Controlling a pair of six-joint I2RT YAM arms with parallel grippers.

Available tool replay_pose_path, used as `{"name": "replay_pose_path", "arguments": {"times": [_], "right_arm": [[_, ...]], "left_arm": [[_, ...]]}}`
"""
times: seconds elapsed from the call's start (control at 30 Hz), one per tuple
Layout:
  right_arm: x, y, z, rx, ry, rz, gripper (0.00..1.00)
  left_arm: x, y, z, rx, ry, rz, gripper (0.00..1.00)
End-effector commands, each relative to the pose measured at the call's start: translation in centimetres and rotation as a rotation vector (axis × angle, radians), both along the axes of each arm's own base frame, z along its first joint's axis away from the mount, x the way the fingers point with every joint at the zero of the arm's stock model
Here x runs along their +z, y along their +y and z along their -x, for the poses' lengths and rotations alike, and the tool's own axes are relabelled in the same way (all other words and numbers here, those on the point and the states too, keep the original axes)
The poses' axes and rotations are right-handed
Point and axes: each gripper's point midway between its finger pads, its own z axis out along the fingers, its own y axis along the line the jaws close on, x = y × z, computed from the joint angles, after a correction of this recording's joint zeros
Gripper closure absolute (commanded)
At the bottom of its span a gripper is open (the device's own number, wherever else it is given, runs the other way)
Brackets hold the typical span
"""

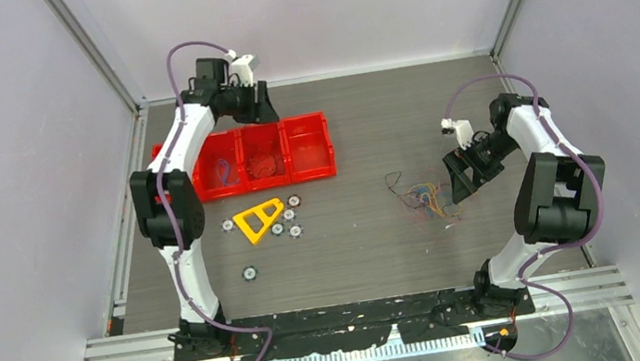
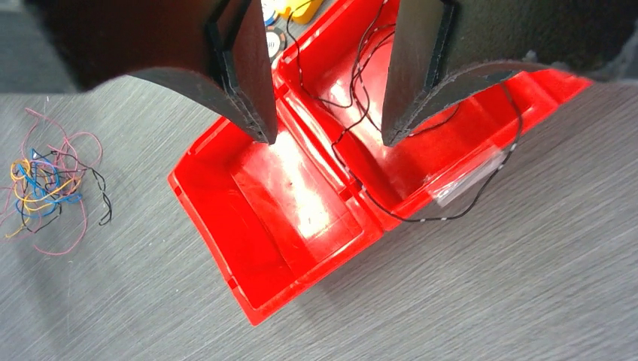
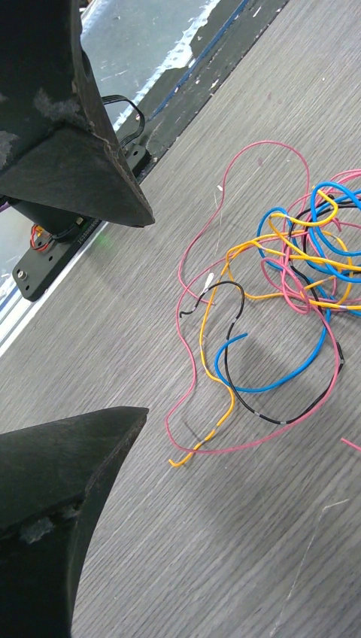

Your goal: Untangle the cables

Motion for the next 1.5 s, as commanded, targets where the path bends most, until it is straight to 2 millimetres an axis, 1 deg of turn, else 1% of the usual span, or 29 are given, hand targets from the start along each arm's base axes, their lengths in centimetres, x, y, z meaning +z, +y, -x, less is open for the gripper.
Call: {"name": "replay_pose_path", "arguments": {"times": [0.0,0.13,0.27,0.3,0.43,0.57,0.63,0.67,0.7,0.73,0.8,0.83,0.9,1.03,1.13,1.2,1.33,1.47], "right_arm": [[0.9,0.3,-0.5,0.004,-0.024,-0.01,0.05],[0.8,0.2,-0.5,0.003,-0.02,-0.01,0.05],[0.7,0.2,-0.5,0.002,-0.013,-0.011,0.05],[0.7,0.2,-0.5,0.002,-0.013,-0.011,0.05],[0.7,0.2,-0.5,0.001,-0.013,-0.008,0.05],[0.7,0.2,-0.4,0.003,-0.015,-0.006,0.05],[0.8,0.2,-0.5,0.002,-0.018,-0.006,0.05],[0.8,0.2,-0.5,0.002,-0.018,-0.007,0.05],[0.8,0.2,-0.5,0.002,-0.018,-0.008,0.05],[0.8,0.2,-0.5,0.001,-0.018,-0.009,0.05],[0.8,0.2,-0.5,0.002,-0.017,-0.006,0.05],[0.8,0.2,-0.4,0.001,-0.016,-0.006,0.05],[0.7,0.2,-0.4,0.003,-0.014,-0.007,0.05],[0.5,0.2,-0.3,0.004,-0.006,-0.007,0.05],[0.5,0.1,-0.3,0.003,-0.005,-0.005,0.05],[0.4,0.1,-0.3,0.004,-0.004,-0.002,0.05],[0.4,0.0,-0.4,0.002,-0.003,0.002,0.05],[0.3,0.1,-0.3,0.004,-0.002,-0.003,0.05]], "left_arm": [[-0.2,-0.9,-1.6,0.033,-0.005,0.012,0.46],[-1.1,-1.3,-1.9,0.041,0.013,0.005,0.47],[-1.5,-1.5,-2.1,0.048,0.014,-0.002,0.53],[-1.6,-1.5,-2.3,0.052,0.014,-0.002,0.56],[-1.8,-1.2,-2.5,0.068,0.017,-0.017,0.73],[-1.9,-1.0,-2.2,0.068,0.027,-0.021,0.83],[-2.0,-0.9,-2.0,0.072,0.033,-0.019,0.86],[-2.0,-0.9,-2.0,0.075,0.036,-0.019,0.86],[-1.9,-1.0,-2.0,0.074,0.036,-0.016,0.83],[-1.9,-1.0,-2.1,0.075,0.034,-0.013,0.79],[-1.8,-1.2,-2.2,0.075,0.035,-0.002,0.67],[-1.7,-1.3,-2.3,0.077,0.033,0.003,0.63],[-1.8,-1.5,-2.5,0.079,0.038,0.011,0.61],[-2.4,-1.7,-3.0,0.085,0.049,0.022,0.64],[-2.7,-1.9,-3.3,0.083,0.056,0.028,0.7],[-2.8,-1.9,-3.3,0.085,0.06,0.027,0.82],[-2.4,-1.6,-2.6,0.08,0.062,0.019,0.99],[-1.3,-1.2,-0.9,0.084,0.043,0.031,1.0]]}}
